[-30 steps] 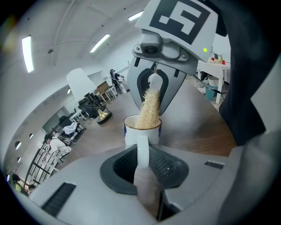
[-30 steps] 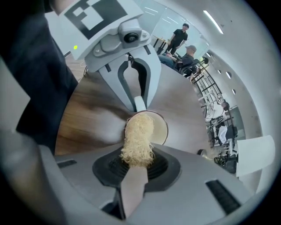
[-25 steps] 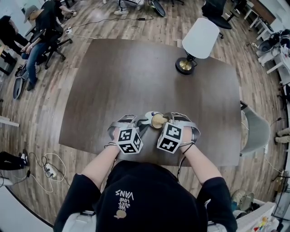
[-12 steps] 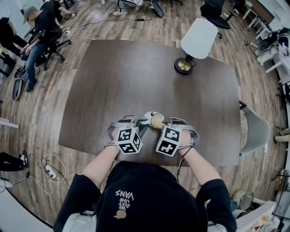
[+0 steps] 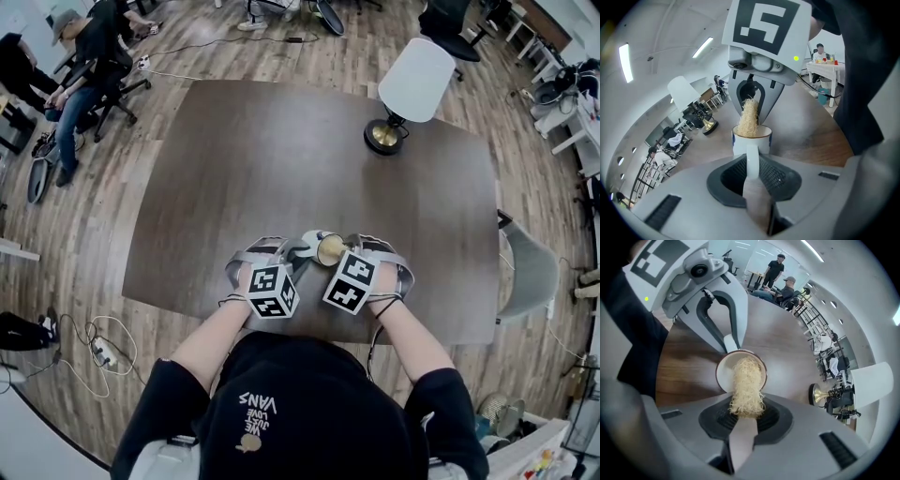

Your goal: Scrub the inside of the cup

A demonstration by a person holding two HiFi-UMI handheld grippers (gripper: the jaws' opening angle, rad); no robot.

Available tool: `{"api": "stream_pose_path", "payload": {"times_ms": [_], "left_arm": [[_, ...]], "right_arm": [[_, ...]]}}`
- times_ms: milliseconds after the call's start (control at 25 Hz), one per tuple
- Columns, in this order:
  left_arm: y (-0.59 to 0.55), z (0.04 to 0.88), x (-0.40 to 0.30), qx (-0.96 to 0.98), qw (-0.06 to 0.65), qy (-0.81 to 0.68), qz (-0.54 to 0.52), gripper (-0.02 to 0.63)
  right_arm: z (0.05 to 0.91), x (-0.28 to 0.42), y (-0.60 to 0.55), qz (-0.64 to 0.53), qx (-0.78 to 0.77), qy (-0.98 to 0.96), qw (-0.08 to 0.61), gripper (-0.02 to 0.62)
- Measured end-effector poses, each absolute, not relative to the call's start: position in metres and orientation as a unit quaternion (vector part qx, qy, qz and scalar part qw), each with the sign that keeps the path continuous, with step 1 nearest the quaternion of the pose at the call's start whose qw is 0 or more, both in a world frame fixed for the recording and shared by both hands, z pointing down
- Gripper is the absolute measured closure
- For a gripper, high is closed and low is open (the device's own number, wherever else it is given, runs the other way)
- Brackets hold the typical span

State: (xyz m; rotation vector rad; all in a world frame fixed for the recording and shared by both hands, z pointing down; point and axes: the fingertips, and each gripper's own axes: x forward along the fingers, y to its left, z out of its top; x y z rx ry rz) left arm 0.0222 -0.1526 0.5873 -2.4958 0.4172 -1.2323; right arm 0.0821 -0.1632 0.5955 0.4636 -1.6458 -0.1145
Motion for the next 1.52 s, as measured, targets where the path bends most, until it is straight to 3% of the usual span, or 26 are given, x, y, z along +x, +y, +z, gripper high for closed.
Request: {"api": "stream_pose_path", "payload": {"times_ms": [240,600,960,1240,1520], "left_arm": [[-0.155,0.590,0.022,-0.877,0.154,0.148,-0.430,0.534],[-0.158,0.593,0.018,-0.887,0.122,0.166,-0.413,0.534],[-0.163,0.595,0.014,-0.901,0.069,0.186,-0.385,0.534],[-0.169,0.599,0.008,-0.918,-0.014,0.206,-0.340,0.534],[-0.176,0.603,0.001,-0.926,-0.076,0.228,-0.290,0.534]], "right_arm": [[0.600,0.078,-0.139,-0.031,0.159,-0.730,0.664,0.520],[0.581,0.076,-0.166,0.010,0.246,-0.768,0.591,0.520],[0.581,0.082,-0.162,0.135,0.325,-0.827,0.439,0.520],[0.574,0.089,-0.157,0.187,0.382,-0.850,0.312,0.520],[0.571,0.093,-0.147,0.227,0.411,-0.848,0.246,0.520]]}}
